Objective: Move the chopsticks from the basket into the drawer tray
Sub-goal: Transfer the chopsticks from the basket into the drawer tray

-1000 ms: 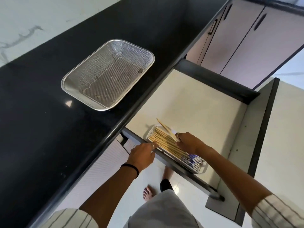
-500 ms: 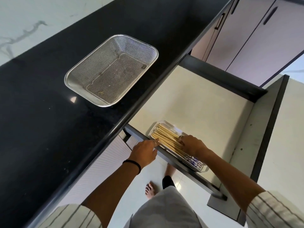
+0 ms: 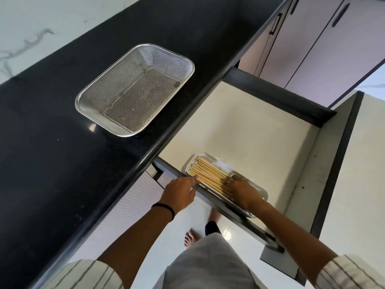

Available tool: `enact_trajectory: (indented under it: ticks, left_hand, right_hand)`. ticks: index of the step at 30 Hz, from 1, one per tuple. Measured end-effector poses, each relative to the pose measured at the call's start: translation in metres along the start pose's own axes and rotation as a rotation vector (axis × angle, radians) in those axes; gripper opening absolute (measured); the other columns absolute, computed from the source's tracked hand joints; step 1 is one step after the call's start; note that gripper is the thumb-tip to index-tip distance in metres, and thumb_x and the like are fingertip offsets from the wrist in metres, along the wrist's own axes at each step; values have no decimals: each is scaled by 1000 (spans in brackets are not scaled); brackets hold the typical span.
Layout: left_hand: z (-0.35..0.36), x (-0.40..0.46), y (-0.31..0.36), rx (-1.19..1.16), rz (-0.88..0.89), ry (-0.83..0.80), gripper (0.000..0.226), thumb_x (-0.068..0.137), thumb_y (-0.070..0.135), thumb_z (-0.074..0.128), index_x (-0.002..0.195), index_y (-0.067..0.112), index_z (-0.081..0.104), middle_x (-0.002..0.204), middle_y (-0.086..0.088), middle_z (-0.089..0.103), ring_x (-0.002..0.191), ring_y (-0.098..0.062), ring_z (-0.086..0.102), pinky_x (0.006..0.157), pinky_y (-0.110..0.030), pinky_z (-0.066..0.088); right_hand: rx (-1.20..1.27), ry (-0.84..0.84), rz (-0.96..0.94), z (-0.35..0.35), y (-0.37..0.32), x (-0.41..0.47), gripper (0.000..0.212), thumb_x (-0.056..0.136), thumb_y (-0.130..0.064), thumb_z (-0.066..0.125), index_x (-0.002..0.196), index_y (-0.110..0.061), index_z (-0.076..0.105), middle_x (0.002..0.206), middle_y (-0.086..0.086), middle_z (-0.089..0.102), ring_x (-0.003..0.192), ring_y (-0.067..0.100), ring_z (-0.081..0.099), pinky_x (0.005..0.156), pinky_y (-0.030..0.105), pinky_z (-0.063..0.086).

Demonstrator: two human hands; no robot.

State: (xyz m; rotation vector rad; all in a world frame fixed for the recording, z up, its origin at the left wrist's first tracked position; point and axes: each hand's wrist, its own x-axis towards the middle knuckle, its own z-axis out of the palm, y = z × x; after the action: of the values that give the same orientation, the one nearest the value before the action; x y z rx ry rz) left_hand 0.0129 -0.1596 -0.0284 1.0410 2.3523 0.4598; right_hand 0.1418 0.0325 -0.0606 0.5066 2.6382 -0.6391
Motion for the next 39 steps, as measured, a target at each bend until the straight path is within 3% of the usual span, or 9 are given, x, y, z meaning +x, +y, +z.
enact_trajectory:
  ticks: [9,17,26,29,31,33,34,37,39]
  left_hand:
    - [0,-1,2,3,5,10,40,94,24,55,134,20,53,137,1,57,120,-18,58,101,-29,48]
    - [-1,-1,4,29,2,6,39,94,25,54,132,18,54,134,-2,60,116,-19,60,99,-29,50]
    - [-1,-2,6,37,-14,-8,37,95,26,54,130,14,56,131,-4,62,116,-20,60,100,-31,49]
    - [-1,-3,7,33,-20,-15,39,95,25,54,132,14,54,131,-6,61,115,-21,61,99,-33,50]
    - [-2,-4,7,35,-20,-11,39,95,25,54,132,14,55,131,-6,61,114,-22,61,99,-33,50]
    - [-2,-4,8,43,-16,-11,38,95,25,53,132,14,55,131,-5,61,115,-22,60,99,-33,50]
    - [-2,-4,8,46,-16,-15,38,95,25,53,132,14,55,133,-5,60,116,-22,59,100,-33,49]
    - [-2,-3,7,46,-20,-31,39,95,24,53,132,13,54,136,-4,57,120,-22,57,102,-35,48]
    - [-2,-3,7,45,-17,-31,40,95,24,53,133,13,53,136,-5,57,121,-22,57,102,-35,48]
  right_hand:
    - [-72,82,214,12,-2,-12,41,94,-17,53,134,-13,43,134,9,52,119,28,55,96,39,50]
    - [122,72,241,10,6,-6,31,96,-10,45,127,-9,47,124,11,59,111,25,59,97,38,50]
    - [156,17,289,12,1,1,27,89,-6,52,115,-4,58,116,19,60,110,35,56,93,39,46]
    - [110,7,199,9,5,1,15,87,-4,52,87,-19,57,88,5,55,92,31,57,77,27,45]
    - [310,90,188,12,6,3,18,84,-4,48,75,-19,49,71,0,46,67,21,52,59,20,43]
    - [616,144,266,16,9,3,9,80,-4,47,78,-12,50,69,4,45,53,14,46,50,22,42]
    - [612,134,234,17,8,4,9,80,-4,47,79,-13,50,70,4,45,52,13,45,51,22,41]
    - [213,65,127,3,5,5,25,84,-4,51,73,-27,48,75,-7,45,64,5,44,61,19,38]
    - [208,54,181,0,-2,9,19,87,-5,52,86,-24,56,86,-3,51,79,13,53,72,21,42]
